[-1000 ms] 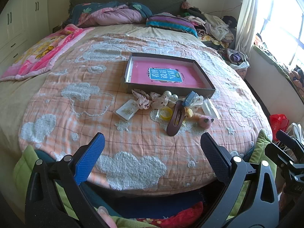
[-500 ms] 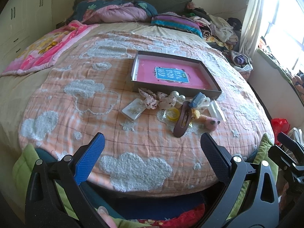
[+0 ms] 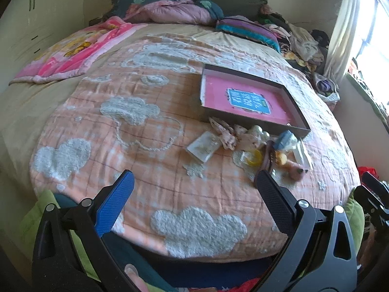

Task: Organize jewelry
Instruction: 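Grasp the sheer red-dotted bow with the left tool while the right tool grasps the blue clip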

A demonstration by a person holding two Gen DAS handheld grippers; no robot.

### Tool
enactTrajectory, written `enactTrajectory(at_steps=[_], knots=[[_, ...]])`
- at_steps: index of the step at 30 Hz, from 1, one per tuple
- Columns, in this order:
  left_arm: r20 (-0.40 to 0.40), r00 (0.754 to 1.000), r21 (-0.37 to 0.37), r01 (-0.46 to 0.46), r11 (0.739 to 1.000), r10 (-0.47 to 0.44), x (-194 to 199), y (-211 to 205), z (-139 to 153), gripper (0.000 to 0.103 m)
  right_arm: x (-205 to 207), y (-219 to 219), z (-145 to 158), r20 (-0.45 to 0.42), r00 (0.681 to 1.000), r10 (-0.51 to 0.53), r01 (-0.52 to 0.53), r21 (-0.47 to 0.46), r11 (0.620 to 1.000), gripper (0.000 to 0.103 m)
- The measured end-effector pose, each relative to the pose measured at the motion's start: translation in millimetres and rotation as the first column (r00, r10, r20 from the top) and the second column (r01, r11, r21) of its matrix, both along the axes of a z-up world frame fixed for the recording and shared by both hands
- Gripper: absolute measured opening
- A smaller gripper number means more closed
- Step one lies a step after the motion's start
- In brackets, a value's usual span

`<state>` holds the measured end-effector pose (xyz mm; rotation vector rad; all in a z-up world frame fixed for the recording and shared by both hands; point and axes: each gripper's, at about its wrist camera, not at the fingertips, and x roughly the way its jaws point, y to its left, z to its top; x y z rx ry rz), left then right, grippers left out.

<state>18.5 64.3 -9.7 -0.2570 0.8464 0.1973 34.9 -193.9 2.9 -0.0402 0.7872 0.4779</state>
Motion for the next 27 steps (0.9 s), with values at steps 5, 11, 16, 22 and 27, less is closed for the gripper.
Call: enactTrajectory(at_steps=[5,11,16,22,27], knots=[[-0.022,1.000,-0.048,0.015,0.999,-0.016,19,9,-7,0.094,18,5,-4,0.002,1.000,0.020,-0.020,-0.016,1.000,0.099],[-0.051,0.994,-0.141,0.088,0.986,-0.096,49,9,-21,0.094,42,8,-11,0.015,0.999,0.033,-0.032,-0.053,0.998,0.099],[-0.075,0.984,-0.177,0.149,0.973,-0.164,76,-1,-33,0.094,67,15,-27,0.011,0.999,0.041,-0.040,-0.105,0.994,0.099],[-0.122,0.975,-0.229,0.153,0.961,-0.184,102,-1,-53,0.087,98,21,-50,-0.028,0.998,0.064,-0.067,-0.136,0.988,0.099],[-0.133,0.971,-0.276,0.156,0.948,-0.198,113,0,-65,0.076,113,26,-60,-0.032,0.996,0.087,-0.091,-0.147,0.985,0.099]])
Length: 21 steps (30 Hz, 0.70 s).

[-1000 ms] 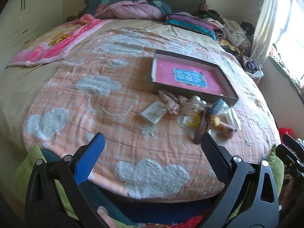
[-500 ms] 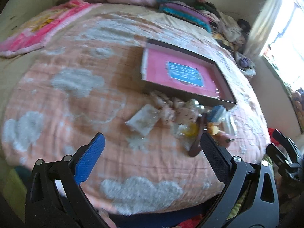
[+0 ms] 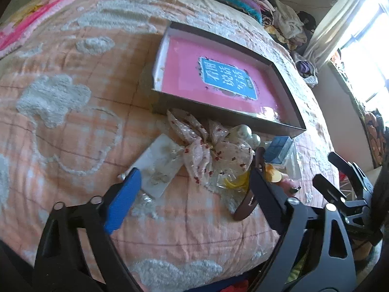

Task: Organize jewelry
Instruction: 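Grasp the sheer red-dotted bow with the left tool while the right tool grasps the blue clip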

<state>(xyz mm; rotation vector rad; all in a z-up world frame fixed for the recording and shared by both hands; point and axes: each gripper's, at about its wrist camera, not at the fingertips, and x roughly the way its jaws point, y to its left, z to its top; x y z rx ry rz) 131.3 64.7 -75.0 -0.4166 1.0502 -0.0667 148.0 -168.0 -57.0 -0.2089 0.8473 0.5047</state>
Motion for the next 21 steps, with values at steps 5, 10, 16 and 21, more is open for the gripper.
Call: enactTrajectory(at_steps=[5,10,16,21], knots=[[-0.018,1.000,-0.046,-0.001,0.999,0.000,9,1,-11,0.045,10,9,-9,-0.006,0.999,0.037,-0.037,-0.016,0.999,0.099],[-0.003,1.000,-0.065,0.014,0.998,-0.014,13,-1,-14,0.003,18,21,-19,-0.004,0.997,0.079,-0.079,-0.040,0.996,0.099],[0.043,0.998,-0.053,0.036,0.998,-0.034,14,-3,0,0.001,29,35,-31,-0.006,0.993,0.122,-0.122,-0.071,0.990,0.098],[0.078,0.996,-0.044,0.039,0.998,-0.036,16,0,14,0.000,35,45,-37,-0.004,0.987,0.160,-0.159,-0.098,0.982,0.073]])
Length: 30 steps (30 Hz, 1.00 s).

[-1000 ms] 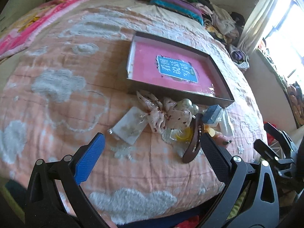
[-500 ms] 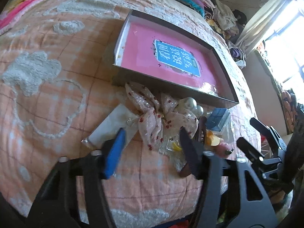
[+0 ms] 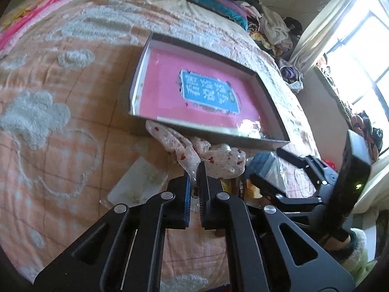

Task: Organize jewelry
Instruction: 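Grasp the sheer red-dotted bow with the left tool while the right tool grasps the blue clip, then carry the bow and blue clip over the tray and open both tools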

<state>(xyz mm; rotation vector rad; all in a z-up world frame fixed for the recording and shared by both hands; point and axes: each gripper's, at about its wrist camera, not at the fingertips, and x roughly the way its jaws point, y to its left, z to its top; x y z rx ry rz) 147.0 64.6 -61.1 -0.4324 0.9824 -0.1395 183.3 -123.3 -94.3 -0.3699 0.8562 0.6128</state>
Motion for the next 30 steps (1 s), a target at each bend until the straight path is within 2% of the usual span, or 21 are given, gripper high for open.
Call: enactTrajectory(at_steps=[1,2,3,4,10,16,21,30], knots=[[0.007,1.000,0.003,0.001,1.000,-0.001,0,0,3,0.000,1,1,-1,-0.004,1.000,0.007,-0.007,0.003,1.000,0.066],[0.013,1.000,0.003,0.000,1.000,0.000,1,0,5,0.000,2,2,-2,-0.005,1.000,0.013,-0.013,0.008,1.000,0.053],[0.019,1.000,0.004,-0.001,1.000,0.001,2,0,8,0.000,2,1,-2,-0.020,0.999,0.026,-0.026,0.027,0.999,0.046],[0.027,1.000,0.008,-0.003,1.000,0.002,2,1,12,0.000,2,0,-2,-0.029,0.999,0.029,-0.028,0.039,0.999,0.045],[0.067,0.998,0.024,-0.017,1.000,0.015,4,10,29,0.000,-7,-19,16,-0.034,0.999,0.010,-0.005,0.139,0.990,0.044],[0.108,0.994,0.036,-0.030,0.999,0.026,14,16,47,0.000,-9,-45,49,0.021,0.998,-0.055,0.049,0.212,0.976,0.044],[0.155,0.988,0.060,-0.035,0.998,0.025,30,12,67,0.000,5,-70,69,0.057,0.990,-0.130,0.114,0.232,0.966,0.044],[0.196,0.981,0.103,-0.009,0.995,-0.012,68,-2,84,0.000,34,-90,75,0.052,0.977,-0.208,0.190,0.246,0.951,0.044]])
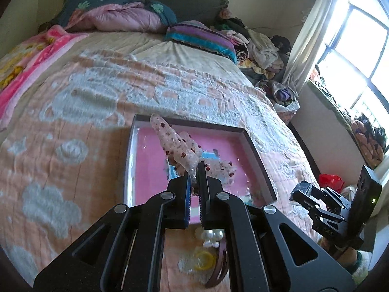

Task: Organize jewelry
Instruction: 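Carry the bow and blue clip over the tray and open both tools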

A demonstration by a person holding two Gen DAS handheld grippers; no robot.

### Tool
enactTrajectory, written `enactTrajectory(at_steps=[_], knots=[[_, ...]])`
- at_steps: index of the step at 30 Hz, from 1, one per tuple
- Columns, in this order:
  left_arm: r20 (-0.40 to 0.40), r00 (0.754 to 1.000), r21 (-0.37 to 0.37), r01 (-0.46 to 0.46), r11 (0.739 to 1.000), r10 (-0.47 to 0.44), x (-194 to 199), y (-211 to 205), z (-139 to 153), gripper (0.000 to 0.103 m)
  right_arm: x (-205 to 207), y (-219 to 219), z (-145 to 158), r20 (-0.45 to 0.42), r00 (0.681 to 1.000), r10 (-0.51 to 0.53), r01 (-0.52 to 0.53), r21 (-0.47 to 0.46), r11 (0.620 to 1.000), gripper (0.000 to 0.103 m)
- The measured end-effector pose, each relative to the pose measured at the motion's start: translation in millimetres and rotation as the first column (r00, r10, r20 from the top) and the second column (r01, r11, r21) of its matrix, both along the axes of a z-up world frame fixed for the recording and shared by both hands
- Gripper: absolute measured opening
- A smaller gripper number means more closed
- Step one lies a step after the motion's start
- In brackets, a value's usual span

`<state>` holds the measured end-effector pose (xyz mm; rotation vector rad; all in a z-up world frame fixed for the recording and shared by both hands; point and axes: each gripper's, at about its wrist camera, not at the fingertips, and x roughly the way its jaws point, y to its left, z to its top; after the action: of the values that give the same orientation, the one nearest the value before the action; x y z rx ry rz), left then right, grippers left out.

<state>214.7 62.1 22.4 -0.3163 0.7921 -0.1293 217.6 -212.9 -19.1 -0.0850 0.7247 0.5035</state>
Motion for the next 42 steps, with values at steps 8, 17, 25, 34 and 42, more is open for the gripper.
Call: enactTrajectory(at_steps=[8,17,25,34,42], knots=[[-0.032,0.999,0.051,0.029,0.998,-0.028,32,-16,-28,0.000,32,12,-10,-0.049,0.999,-0.017,0.018,0.010,1.000,0.044],[-0.111,0.993,0.057,0.041,0.998,-0.035,44,-14,-71,0.001,61,32,-30,-0.111,0.993,-0.041,0.038,-0.029,0.999,0.044],[-0.162,0.986,0.087,0.041,0.995,-0.026,38,-8,-85,0.023,73,38,-48,-0.139,0.987,-0.081,0.073,-0.062,0.995,0.050],[-0.148,0.989,0.128,0.029,0.991,-0.010,27,-8,-74,0.051,56,24,-29,-0.102,0.990,-0.101,0.100,-0.007,0.995,0.081],[-0.072,0.997,0.145,-0.018,0.989,0.029,0,-4,-34,0.083,21,0,15,0.002,0.992,-0.129,0.129,0.049,0.990,0.097]])
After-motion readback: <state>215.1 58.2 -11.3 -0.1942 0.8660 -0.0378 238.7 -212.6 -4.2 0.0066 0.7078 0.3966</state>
